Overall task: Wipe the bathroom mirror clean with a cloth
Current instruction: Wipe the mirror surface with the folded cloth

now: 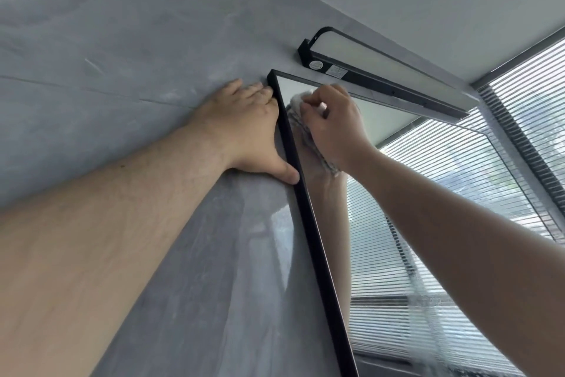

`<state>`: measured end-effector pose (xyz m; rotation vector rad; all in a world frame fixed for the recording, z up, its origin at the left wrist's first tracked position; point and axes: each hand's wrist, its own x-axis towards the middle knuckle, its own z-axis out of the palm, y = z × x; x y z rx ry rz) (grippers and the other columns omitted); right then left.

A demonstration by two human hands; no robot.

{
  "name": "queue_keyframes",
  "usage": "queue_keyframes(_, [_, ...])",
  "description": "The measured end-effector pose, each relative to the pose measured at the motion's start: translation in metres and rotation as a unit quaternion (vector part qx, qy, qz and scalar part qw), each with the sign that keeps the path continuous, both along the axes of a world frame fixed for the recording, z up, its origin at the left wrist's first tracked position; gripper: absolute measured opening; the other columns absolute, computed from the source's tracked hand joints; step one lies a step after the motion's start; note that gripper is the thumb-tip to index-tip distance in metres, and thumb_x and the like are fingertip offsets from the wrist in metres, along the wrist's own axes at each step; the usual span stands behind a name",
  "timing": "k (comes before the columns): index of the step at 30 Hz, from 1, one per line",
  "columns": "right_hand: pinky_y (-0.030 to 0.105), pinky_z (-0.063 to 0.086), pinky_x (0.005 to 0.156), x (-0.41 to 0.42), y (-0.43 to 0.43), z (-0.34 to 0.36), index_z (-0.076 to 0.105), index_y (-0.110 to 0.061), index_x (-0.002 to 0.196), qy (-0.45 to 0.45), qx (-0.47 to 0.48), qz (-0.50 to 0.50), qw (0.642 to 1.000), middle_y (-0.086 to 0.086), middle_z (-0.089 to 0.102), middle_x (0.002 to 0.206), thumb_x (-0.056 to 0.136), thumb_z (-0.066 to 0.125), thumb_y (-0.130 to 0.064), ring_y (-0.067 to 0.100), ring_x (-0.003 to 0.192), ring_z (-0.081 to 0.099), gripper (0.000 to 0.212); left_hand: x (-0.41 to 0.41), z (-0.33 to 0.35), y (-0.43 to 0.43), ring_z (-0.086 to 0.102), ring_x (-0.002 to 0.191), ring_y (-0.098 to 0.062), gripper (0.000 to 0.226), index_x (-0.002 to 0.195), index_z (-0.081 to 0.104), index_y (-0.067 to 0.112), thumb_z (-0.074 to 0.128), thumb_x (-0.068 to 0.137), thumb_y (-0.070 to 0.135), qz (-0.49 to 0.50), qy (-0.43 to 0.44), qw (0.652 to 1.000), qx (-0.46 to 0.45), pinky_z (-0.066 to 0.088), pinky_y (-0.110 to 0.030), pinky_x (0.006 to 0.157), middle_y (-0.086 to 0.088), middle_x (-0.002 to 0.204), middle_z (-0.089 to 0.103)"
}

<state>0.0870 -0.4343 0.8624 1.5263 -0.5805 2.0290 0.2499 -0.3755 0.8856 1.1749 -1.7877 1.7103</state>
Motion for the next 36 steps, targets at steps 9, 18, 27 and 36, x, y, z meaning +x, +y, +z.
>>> queue_keyframes(9, [0.000, 0.032, 0.069, -0.003, -0.003, -0.019, 0.059, -0.026, 0.084, -0.002, -0.012, 0.004, 1.000, -0.014, 0.049, 0.093, 0.091, 0.065, -0.017, -0.017, 0.079, 0.048, 0.012, -0.001, -0.001, 0.001, 0.013, 0.151, -0.019, 0.145, 0.153, 0.025, 0.014, 0.033, 0.038, 0.101, 0.015, 0.002, 1.000, 0.005, 0.005, -0.040, 0.124, -0.004, 0.164, 0.017])
queue_keyframes(18, [0.010, 0.040, 0.073, -0.001, -0.004, -0.113, 0.065, -0.021, 0.089, 0.078, -0.064, 0.021, 0.995, -0.014, 0.051, 0.096, 0.086, 0.059, -0.025, -0.002, 0.082, 0.054, 0.008, -0.001, 0.000, -0.001, 0.016, 0.151, -0.022, 0.153, 0.153, 0.026, 0.009, 0.027, 0.033, 0.104, 0.017, -0.004, 1.000, -0.003, 0.009, -0.040, 0.123, -0.006, 0.164, 0.018])
queue_keyframes(27, [0.041, 0.051, 0.069, -0.014, -0.008, -0.164, 0.066, -0.013, 0.093, 0.174, -0.089, 0.008, 0.981, 0.001, 0.058, 0.098, 0.088, 0.062, -0.014, 0.019, 0.084, 0.061, 0.007, 0.001, 0.000, -0.002, 0.030, 0.144, -0.022, 0.148, 0.147, 0.038, 0.011, 0.026, 0.033, 0.104, 0.005, -0.017, 1.000, -0.025, 0.019, -0.041, 0.121, -0.005, 0.157, 0.034])
queue_keyframes(36, [0.015, 0.035, 0.066, -0.005, 0.000, -0.073, 0.057, -0.031, 0.085, -0.005, 0.023, 0.021, 1.000, -0.015, 0.052, 0.096, 0.090, 0.067, -0.018, -0.004, 0.076, 0.051, 0.017, 0.002, -0.002, 0.000, 0.017, 0.150, -0.021, 0.149, 0.153, 0.026, 0.011, 0.029, 0.038, 0.105, 0.017, -0.006, 1.000, -0.008, 0.010, -0.040, 0.124, -0.006, 0.164, 0.018])
